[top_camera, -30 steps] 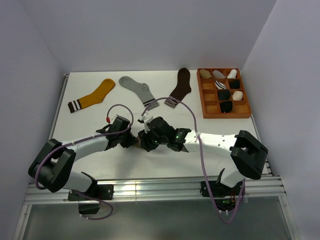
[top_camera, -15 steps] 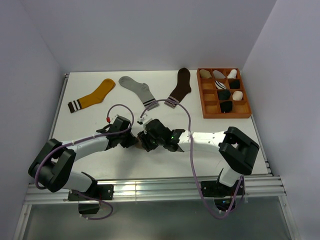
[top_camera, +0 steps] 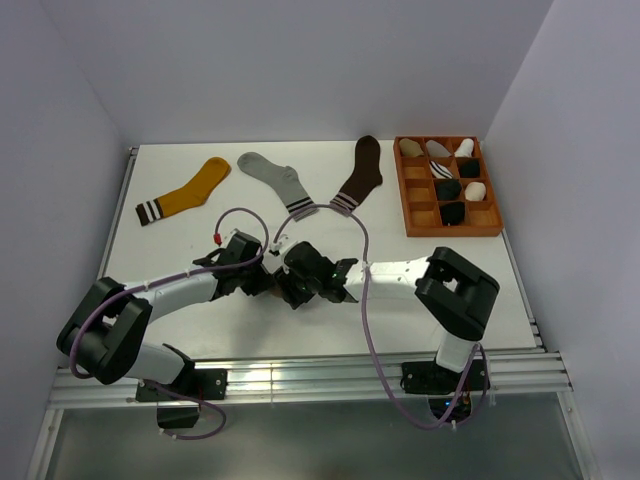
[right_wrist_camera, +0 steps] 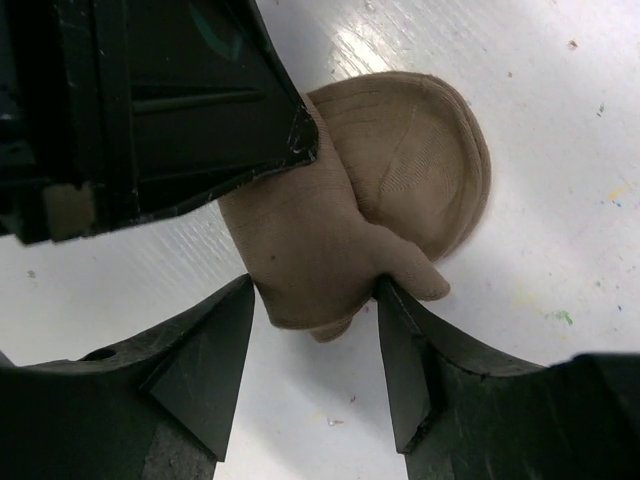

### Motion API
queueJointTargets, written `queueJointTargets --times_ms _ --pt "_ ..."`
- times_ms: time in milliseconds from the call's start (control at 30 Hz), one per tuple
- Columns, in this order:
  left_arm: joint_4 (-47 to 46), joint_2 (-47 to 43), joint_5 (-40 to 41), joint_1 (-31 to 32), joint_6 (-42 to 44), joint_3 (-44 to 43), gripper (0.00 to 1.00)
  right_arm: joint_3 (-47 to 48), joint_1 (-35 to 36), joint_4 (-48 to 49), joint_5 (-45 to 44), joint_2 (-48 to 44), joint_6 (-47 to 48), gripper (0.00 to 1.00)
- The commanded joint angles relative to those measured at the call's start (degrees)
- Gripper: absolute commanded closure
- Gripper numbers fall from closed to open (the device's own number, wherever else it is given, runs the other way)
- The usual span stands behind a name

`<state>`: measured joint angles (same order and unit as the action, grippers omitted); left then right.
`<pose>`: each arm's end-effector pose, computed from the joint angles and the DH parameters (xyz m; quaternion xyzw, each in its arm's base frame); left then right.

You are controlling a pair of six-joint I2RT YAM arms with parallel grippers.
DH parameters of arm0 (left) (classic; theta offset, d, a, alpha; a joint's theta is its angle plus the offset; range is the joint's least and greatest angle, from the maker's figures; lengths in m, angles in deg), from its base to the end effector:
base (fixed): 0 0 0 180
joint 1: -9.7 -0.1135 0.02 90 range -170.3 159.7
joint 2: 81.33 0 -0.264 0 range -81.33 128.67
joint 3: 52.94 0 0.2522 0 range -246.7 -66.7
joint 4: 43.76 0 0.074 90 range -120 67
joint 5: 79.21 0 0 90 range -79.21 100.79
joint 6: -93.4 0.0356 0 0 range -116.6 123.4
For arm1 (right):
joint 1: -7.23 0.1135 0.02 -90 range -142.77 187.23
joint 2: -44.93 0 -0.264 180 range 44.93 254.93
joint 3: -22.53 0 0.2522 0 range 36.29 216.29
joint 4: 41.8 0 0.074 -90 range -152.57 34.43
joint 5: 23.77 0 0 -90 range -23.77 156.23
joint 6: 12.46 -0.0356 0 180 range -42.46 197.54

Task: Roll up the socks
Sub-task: Roll the sock at the center of the board.

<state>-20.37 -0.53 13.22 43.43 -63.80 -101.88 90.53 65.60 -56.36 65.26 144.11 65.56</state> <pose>0.2125 -0.1400 0.1510 -0.2808 0.9119 -0.2174 0.2057 0.1864 0.3014 0.1651 -0.3619 0.8527 0.2106 0.3124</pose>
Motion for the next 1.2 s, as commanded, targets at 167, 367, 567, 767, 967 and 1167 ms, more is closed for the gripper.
queueJointTargets --times_ms 167,367,567,767,967,1167 --pt "3.47 2.53 -1.2 1.33 2.86 0.37 0.81 2.98 0.78 -1.05 -0.95 4.18 4.51 0.39" --pt "2.94 3.58 -1.73 1.95 3.39 -0.33 0.81 5.08 1.75 -1.22 -0.7 5.41 6.01 0.42" --pt "2.41 4.55 -1.91 2.83 3.74 -0.86 0.81 7.19 1.92 -2.63 -0.26 8.14 6.63 0.75" --pt "2.94 2.01 -0.42 2.91 3.22 -0.68 0.71 7.9 0.79 -7.19 6.41 8.14 3.74 1.0" --pt "4.96 -4.41 4.23 2.91 2.25 -0.15 0.44 9.03 -5.54 -14.31 18.87 7.52 -1.19 1.0" --pt "8.38 -11.18 8.19 2.83 -0.64 0.63 0.36 13.34 -10.81 -22.13 31.7 10.86 -3.92 1.0"
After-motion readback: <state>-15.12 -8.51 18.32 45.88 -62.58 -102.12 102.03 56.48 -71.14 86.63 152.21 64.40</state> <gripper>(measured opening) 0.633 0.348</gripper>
